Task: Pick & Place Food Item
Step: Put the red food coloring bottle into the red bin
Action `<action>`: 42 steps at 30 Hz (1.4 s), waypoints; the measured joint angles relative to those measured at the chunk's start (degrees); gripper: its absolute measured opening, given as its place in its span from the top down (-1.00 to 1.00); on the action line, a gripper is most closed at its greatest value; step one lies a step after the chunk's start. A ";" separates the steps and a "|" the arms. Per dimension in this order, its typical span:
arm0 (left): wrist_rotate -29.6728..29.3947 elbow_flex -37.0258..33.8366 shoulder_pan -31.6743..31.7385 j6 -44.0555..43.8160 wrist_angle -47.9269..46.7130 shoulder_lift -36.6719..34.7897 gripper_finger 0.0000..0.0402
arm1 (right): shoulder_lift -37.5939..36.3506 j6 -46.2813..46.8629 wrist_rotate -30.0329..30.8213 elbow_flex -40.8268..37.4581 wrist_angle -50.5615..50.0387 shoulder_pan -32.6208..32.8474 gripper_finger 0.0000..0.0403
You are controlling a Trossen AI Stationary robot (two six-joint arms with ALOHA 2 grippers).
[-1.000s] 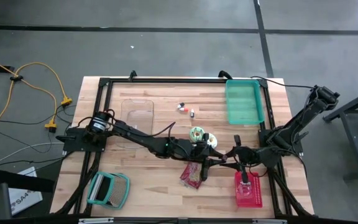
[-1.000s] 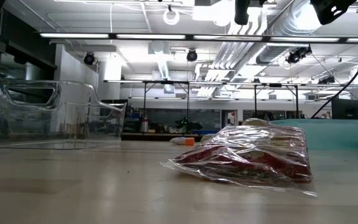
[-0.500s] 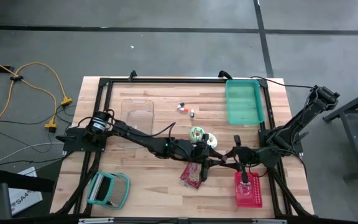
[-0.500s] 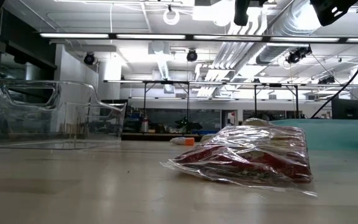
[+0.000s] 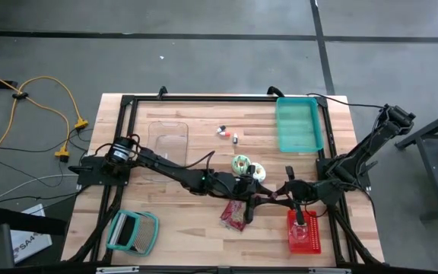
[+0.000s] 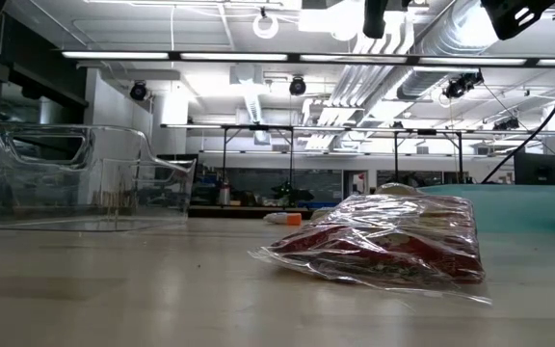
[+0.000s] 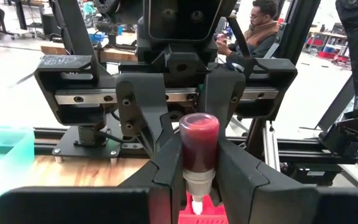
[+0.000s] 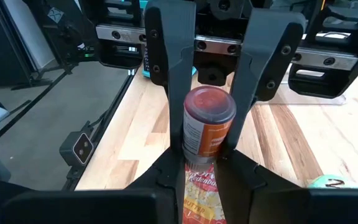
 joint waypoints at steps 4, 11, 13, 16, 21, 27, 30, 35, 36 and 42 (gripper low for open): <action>0.00 -0.02 0.00 0.00 0.00 0.00 0.64 | 0.00 0.00 0.02 0.00 0.00 0.00 0.69; 0.00 -0.02 0.00 0.85 0.00 0.00 0.64 | 0.00 -0.04 0.04 0.00 0.02 0.00 0.69; 0.02 -0.02 0.00 1.38 0.00 0.00 0.64 | 0.00 -0.04 0.08 0.00 0.02 0.00 0.69; 0.02 -0.04 0.00 1.57 0.02 0.00 0.64 | 0.00 -0.04 0.07 0.00 0.02 0.00 0.69; 0.02 -0.09 0.00 1.60 0.43 0.04 0.63 | 0.00 -0.04 0.09 0.00 0.10 0.00 0.69; 0.22 -0.11 0.00 2.72 0.61 0.07 0.47 | 0.00 -0.07 0.15 0.00 0.15 0.00 0.70; 0.24 -0.11 0.00 3.54 0.63 0.09 0.36 | 0.00 -0.07 0.15 0.00 0.15 0.00 0.70; 0.25 -0.11 0.00 3.69 0.76 0.11 0.21 | 0.00 -0.07 0.24 0.00 0.15 -0.02 0.70; 0.24 -0.11 -0.02 3.68 0.85 0.11 0.19 | 0.00 -0.07 0.26 0.00 0.15 -0.02 0.70; 0.22 -0.13 0.00 4.12 1.04 0.11 0.15 | 0.00 -0.07 0.26 0.00 0.15 0.00 0.70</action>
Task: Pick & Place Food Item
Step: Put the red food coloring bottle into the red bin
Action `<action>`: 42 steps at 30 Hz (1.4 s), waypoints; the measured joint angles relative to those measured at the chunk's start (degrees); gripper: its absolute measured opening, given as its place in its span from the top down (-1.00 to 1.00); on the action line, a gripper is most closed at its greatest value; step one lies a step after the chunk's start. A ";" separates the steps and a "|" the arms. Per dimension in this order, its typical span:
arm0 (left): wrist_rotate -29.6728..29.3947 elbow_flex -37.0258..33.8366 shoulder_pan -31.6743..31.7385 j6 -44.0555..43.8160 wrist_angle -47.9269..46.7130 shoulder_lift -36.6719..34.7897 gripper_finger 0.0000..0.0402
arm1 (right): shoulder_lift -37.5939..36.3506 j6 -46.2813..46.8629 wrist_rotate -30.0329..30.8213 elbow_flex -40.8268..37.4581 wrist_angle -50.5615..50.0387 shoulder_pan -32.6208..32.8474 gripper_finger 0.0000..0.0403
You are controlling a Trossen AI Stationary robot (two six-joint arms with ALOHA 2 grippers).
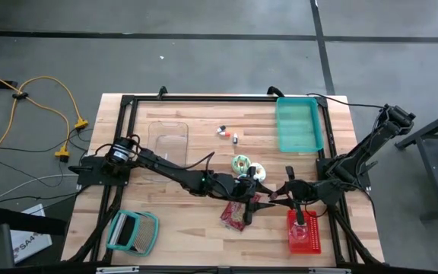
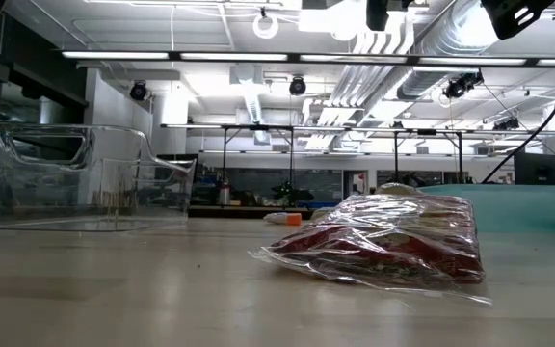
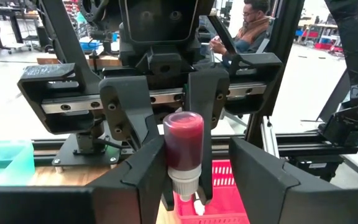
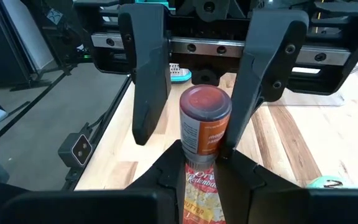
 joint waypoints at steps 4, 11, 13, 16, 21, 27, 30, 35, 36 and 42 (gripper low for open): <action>0.00 0.00 0.00 -0.01 0.03 0.00 0.14 | 0.00 0.00 -0.15 0.00 0.00 0.17 0.70; 0.00 0.00 0.00 -0.05 0.03 0.02 0.14 | 0.00 0.00 0.58 0.00 0.05 1.89 0.70; -0.02 0.00 0.00 -0.07 0.03 0.02 0.14 | 0.00 0.00 0.99 0.00 0.07 2.26 0.70; -0.22 0.00 0.00 -0.17 -0.05 0.02 0.14 | -0.02 0.04 0.79 0.00 0.09 2.43 0.70; -0.41 -0.07 0.04 -0.23 -0.19 0.11 0.14 | -0.02 0.91 0.71 0.07 -0.11 2.69 0.70; -0.26 -0.07 0.04 -0.18 -0.27 0.11 0.14 | -0.09 2.93 1.51 0.07 -1.56 5.18 0.70; -0.26 -0.07 0.01 -0.18 -0.17 0.11 0.14 | -0.07 5.11 2.93 0.07 -3.61 6.91 0.70; -0.13 -0.07 -0.33 -0.18 -0.13 0.11 0.14 | -0.07 11.56 3.24 0.07 -6.61 9.85 0.70; 0.00 -0.07 -0.41 -0.16 -0.11 0.11 0.14 | -0.07 13.07 3.13 0.07 -7.25 10.57 0.70; 0.11 -0.07 -0.79 -0.03 -0.01 0.11 0.14 | -0.07 24.10 1.00 0.07 -12.56 15.23 0.70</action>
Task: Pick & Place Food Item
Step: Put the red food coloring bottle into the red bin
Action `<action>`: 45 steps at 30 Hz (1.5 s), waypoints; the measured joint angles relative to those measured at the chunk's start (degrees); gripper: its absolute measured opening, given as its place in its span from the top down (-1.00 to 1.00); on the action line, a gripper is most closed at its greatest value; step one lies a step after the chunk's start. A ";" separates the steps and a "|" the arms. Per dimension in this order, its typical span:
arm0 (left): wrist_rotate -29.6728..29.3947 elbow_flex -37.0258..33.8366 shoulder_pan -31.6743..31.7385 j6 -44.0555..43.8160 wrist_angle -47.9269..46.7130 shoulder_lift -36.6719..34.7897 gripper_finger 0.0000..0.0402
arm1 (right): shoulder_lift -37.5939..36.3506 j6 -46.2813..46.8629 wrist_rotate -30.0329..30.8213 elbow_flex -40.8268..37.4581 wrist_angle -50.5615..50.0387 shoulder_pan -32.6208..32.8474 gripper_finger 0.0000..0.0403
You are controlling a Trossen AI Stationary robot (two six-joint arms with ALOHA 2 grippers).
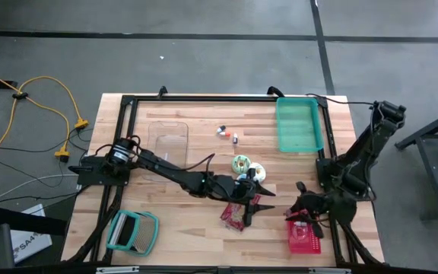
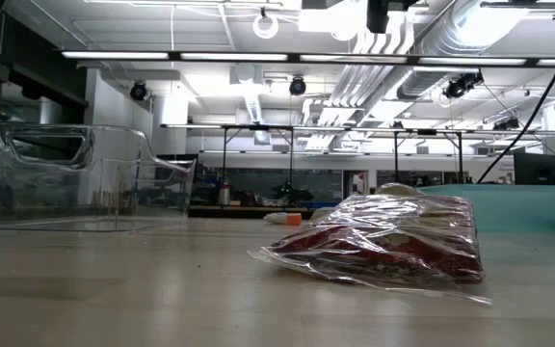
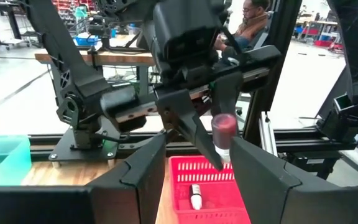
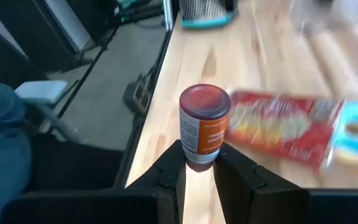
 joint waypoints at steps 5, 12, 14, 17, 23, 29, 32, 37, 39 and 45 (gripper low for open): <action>0.00 0.02 -0.04 0.00 0.02 0.00 0.14 | 0.01 11.20 -3.56 0.00 -5.92 2.62 0.70; -0.02 0.02 -0.04 -0.05 0.04 -0.02 0.14 | 3.04 22.57 -13.13 0.00 -8.67 3.40 0.69; 0.00 0.02 -0.04 -0.08 0.04 -0.02 0.14 | 5.15 25.29 -15.91 0.00 -8.37 3.40 0.69; -0.02 0.02 -0.04 -0.15 0.04 -0.02 0.14 | 8.79 29.39 -19.55 0.00 -8.32 3.40 0.69; -0.02 0.11 -0.04 -0.15 0.05 -0.09 0.14 | 14.75 35.51 -25.77 -0.02 -6.83 3.40 0.69; -0.02 0.11 -0.04 -0.43 0.06 -0.09 0.14 | 17.06 37.27 -29.38 -0.02 -4.85 3.40 0.69; -0.02 0.11 -0.04 -0.47 0.05 -0.10 0.14 | 17.09 37.27 -29.41 -0.02 -4.82 3.37 0.69; -0.02 0.11 -0.04 -0.59 0.05 -0.11 0.14 | 17.09 37.27 -29.42 -0.04 -4.82 3.26 0.69; -0.02 0.11 -0.04 -0.57 0.05 -0.11 0.14 | 17.09 37.22 -29.27 -0.04 -4.82 3.26 0.69; -0.02 0.11 -0.04 -0.59 0.04 -0.11 0.14 | 17.09 37.08 -28.32 -0.04 -4.84 3.26 0.69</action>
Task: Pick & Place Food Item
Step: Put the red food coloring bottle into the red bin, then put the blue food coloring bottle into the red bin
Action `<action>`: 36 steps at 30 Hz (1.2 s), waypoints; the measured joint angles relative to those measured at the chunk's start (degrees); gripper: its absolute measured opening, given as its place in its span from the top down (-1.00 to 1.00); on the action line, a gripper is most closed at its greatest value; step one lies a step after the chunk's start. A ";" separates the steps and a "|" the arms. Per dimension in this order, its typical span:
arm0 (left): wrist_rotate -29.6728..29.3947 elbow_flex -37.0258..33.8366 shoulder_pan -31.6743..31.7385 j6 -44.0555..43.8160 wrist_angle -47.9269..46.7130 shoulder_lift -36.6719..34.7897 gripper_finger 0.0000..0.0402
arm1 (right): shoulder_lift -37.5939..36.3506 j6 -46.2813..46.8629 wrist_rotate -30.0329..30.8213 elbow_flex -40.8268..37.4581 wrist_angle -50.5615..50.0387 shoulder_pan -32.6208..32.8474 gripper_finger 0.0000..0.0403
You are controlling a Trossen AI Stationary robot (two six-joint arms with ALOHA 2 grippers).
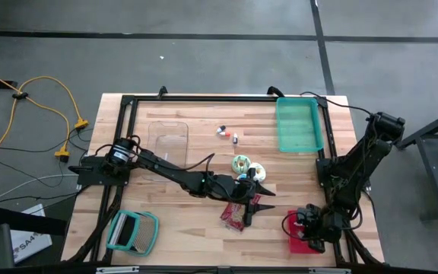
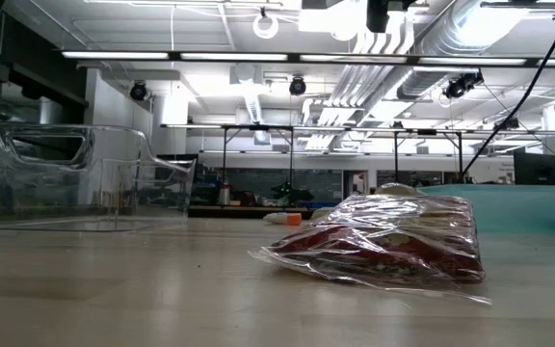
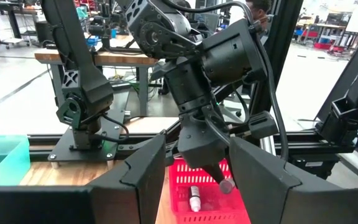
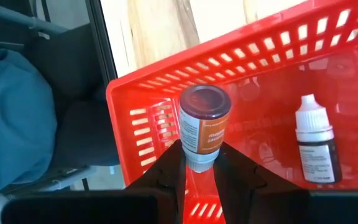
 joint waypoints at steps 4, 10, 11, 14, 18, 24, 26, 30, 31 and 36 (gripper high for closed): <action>0.00 0.00 0.00 -0.92 0.00 0.00 0.14 | 0.00 -0.02 0.62 0.00 0.00 0.00 0.68; 0.00 0.00 0.00 -1.03 0.00 0.00 0.14 | 0.00 -0.05 0.62 0.00 -0.02 0.00 0.54; -0.01 0.00 0.00 -1.07 0.00 0.00 0.14 | 0.00 -0.05 0.62 0.00 -0.03 0.00 0.51; 0.00 0.00 0.00 -1.06 0.00 0.00 0.14 | 0.00 -0.05 0.62 0.00 -0.03 0.00 0.44; -0.01 0.00 0.00 -1.05 0.00 0.00 0.14 | 0.00 -0.05 0.62 0.00 -0.04 0.00 0.40; 0.00 0.00 0.00 -1.05 0.00 0.00 0.14 | -0.02 -0.07 0.59 0.00 -0.04 0.00 0.40; -0.02 0.00 0.00 -1.05 0.00 0.00 0.14 | -0.02 -0.28 0.52 0.00 -0.04 0.00 0.40; 0.00 0.00 0.00 -1.03 0.00 0.00 0.14 | -0.34 -1.85 0.49 -0.02 -0.07 0.00 0.40; 0.00 0.00 0.00 -1.03 0.00 0.00 0.14 | -0.69 -2.14 0.55 -0.02 -0.07 0.00 0.40; -0.02 0.00 0.00 -1.01 0.00 0.00 0.14 | -3.78 -4.88 1.41 -0.02 -0.03 -1.15 0.40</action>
